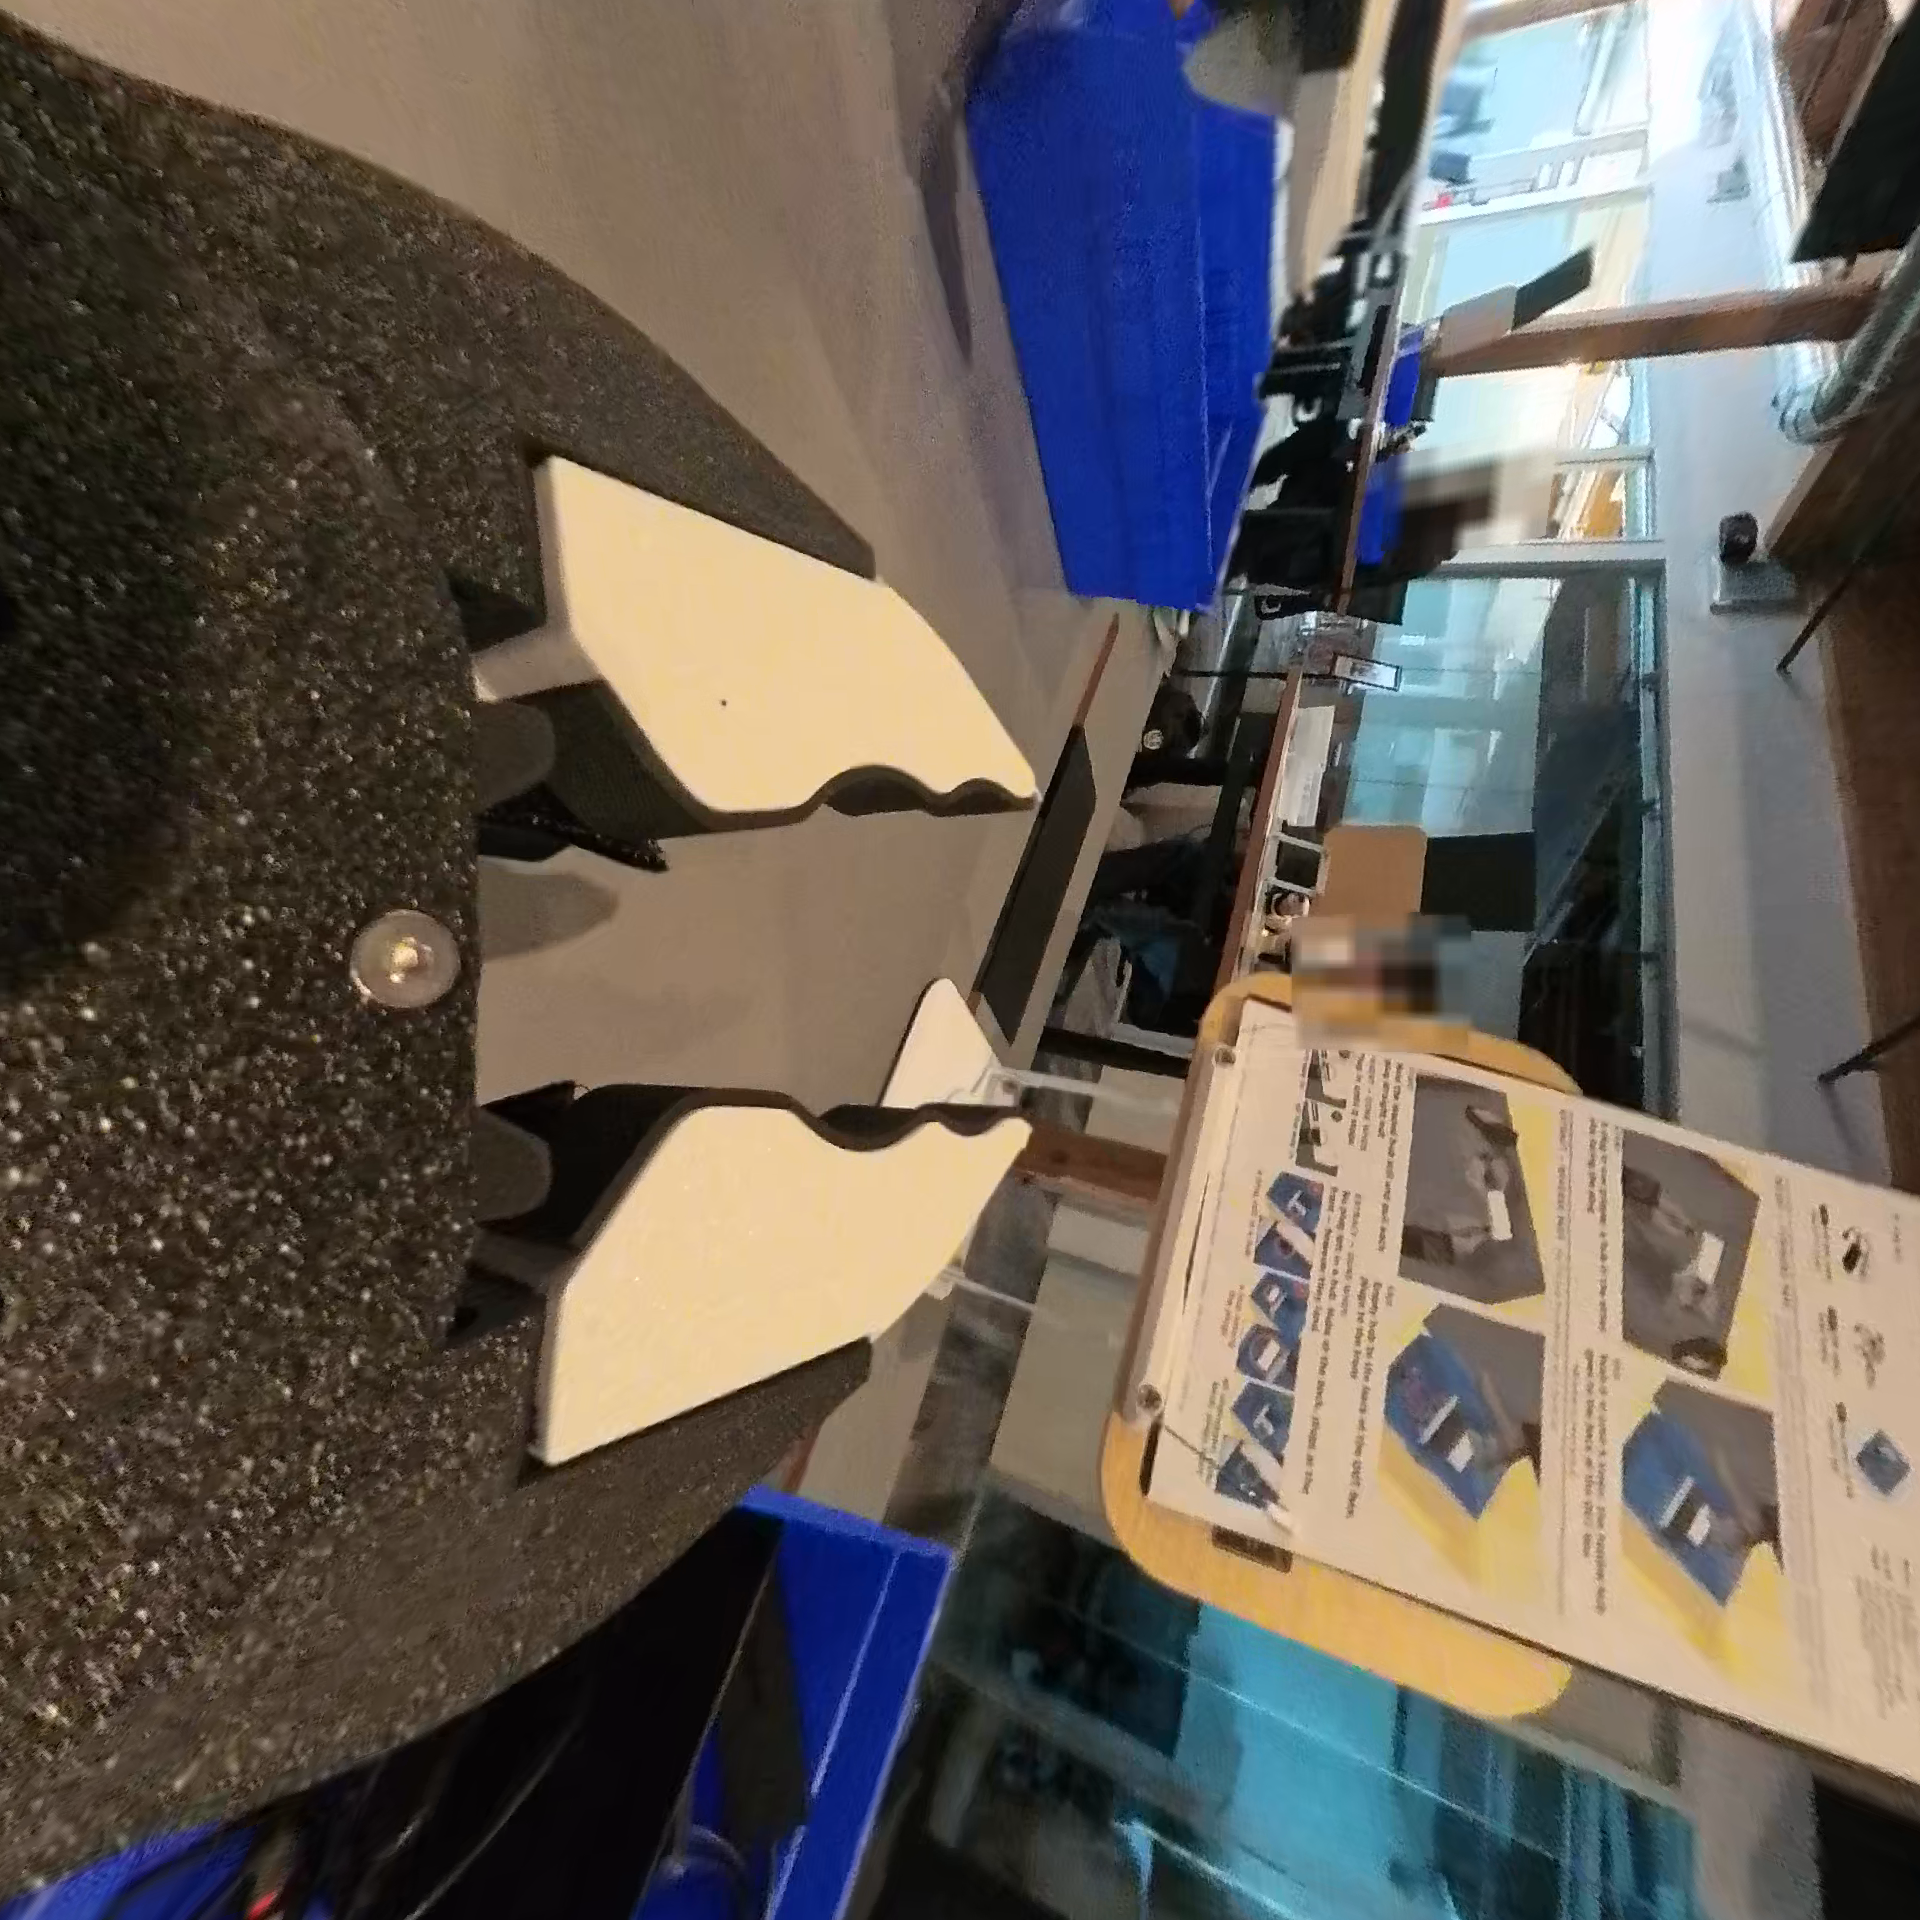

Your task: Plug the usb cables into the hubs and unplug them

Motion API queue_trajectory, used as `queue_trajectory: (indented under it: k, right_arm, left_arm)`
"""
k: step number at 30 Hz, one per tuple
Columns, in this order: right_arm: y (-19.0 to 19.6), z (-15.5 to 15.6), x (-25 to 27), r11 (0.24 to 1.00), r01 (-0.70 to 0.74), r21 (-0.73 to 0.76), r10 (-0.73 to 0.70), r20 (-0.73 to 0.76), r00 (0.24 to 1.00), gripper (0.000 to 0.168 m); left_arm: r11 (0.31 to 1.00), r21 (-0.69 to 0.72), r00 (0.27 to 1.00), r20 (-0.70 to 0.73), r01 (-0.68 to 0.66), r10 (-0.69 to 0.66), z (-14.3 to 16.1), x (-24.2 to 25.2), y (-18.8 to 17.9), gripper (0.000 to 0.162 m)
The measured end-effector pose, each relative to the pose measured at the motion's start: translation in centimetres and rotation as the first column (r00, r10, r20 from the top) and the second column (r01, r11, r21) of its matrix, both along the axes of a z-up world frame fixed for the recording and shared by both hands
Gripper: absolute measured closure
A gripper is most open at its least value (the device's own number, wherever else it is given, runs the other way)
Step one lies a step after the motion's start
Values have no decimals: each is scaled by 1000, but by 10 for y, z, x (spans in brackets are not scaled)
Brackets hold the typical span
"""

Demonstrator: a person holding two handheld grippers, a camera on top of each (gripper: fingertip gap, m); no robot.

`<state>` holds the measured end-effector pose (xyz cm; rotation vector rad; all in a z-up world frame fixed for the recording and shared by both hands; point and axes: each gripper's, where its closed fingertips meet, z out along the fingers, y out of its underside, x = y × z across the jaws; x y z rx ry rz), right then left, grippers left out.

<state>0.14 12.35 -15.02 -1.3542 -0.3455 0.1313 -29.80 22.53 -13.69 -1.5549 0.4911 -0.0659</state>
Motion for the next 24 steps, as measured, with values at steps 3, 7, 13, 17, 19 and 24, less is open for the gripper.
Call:
queue_trajectory:
  k: [3, 7, 13, 17, 19, 24]
  right_arm:
    - [-4, 8, 13, 999, 41, 32, -38, -70, 997, 115]
    - [-3, 7, 24, 994, 107, 17, -106, -65, 992, 115]
    - [1, 0, 25, 991, 133, -15, -133, -27, 991, 111]
    - [1, 2, 24, 992, 124, -15, -125, -35, 992, 111]
    - [1, 1, 24, 994, 112, -20, -113, -48, 992, 111]
    - [0, 2, 22, 995, 100, -20, -101, -52, 994, 112]
  left_arm:
    - [984, -37, 978, -120, -175, 170, -2, -40, 9, 82]
    - [907, -284, 936, -259, -312, 240, -51, -72, 35, 28]
    - [820, -453, 923, -318, -350, 218, -100, -82, 58, 20]
    - [791, -490, 919, -324, -366, 224, -108, -86, 62, 48]
    - [757, -532, 916, -330, -380, 228, -115, -88, 62, 67]
    - [714, -565, 894, -402, -414, 200, -124, -92, 60, 104]
